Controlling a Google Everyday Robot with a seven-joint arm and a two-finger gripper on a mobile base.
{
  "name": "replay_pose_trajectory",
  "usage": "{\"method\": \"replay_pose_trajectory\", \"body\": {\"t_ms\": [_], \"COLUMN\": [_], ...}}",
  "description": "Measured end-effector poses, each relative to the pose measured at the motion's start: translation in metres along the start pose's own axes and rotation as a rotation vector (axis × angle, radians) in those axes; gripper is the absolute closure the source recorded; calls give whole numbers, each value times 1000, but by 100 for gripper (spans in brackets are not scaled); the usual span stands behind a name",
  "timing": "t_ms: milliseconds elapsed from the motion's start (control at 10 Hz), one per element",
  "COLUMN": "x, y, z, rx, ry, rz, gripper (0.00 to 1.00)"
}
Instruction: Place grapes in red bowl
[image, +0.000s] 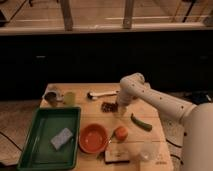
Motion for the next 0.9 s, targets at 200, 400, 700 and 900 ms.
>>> {"method": "replay_pose_trajectory", "body": {"t_ms": [200, 400, 700, 900], "x": [1, 1, 0, -2], "y": [0, 1, 0, -1], "z": [2, 1, -15, -34], "rx": [-3, -3, 19, 37], "ry": [-1, 1, 1, 9], "rz": [2, 0, -8, -21], "gripper": [45, 60, 87, 98]}}
